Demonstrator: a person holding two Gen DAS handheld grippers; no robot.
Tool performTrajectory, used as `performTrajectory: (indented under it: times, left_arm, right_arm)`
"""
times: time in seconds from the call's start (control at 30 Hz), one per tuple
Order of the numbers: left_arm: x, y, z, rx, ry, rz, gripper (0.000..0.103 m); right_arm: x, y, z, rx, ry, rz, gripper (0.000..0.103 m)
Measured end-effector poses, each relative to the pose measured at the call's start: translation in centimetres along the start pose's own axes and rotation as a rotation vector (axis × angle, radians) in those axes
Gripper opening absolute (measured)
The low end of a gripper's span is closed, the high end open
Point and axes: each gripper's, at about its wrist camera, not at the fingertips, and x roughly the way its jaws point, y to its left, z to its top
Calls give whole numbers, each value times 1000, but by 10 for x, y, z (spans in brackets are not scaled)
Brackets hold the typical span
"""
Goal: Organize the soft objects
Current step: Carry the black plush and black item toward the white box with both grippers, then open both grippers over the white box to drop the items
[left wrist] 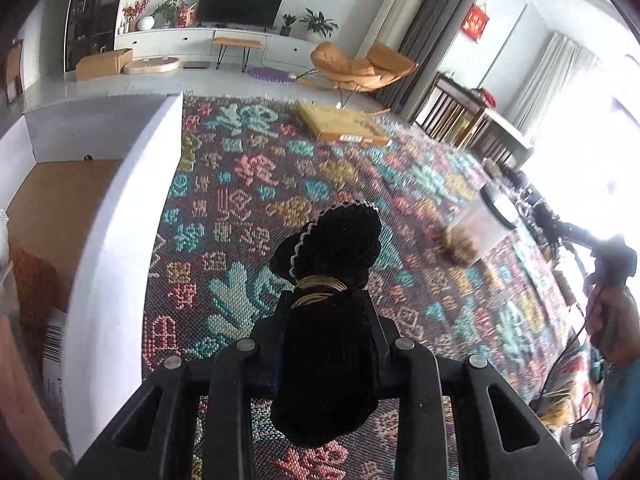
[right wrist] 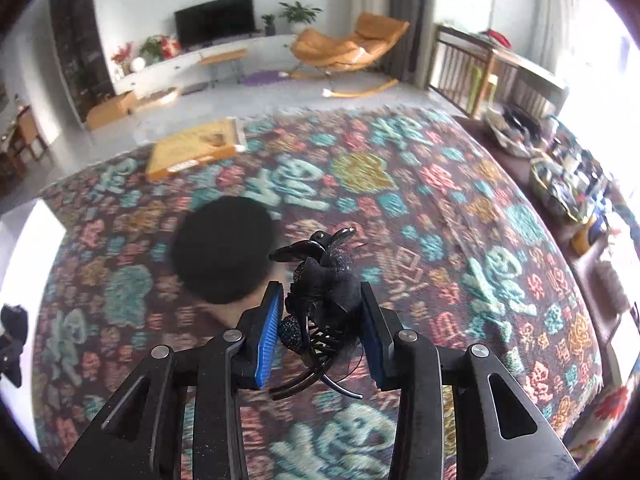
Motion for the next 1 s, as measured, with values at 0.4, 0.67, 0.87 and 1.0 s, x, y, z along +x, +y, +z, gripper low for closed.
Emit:
performTrajectory:
  times: [0.4,0.67,0.87,1.0]
  left_arm:
    - [-145,138,-28,-16,-42,419,31]
    - [-156,190,-80,-111,-11,504,69]
    - [-185,182,-78,-127,-153,511,96]
    - [-202,173,-68,-197,-199,566,96]
  right_arm:
    - [-60,344,-25,-282,68,653,40]
    - [-14,446,-94,-379,256,697,78]
    - [-28,427,-89,-371,186,647,76]
    - [-50,428,-87,-417,128,600,78]
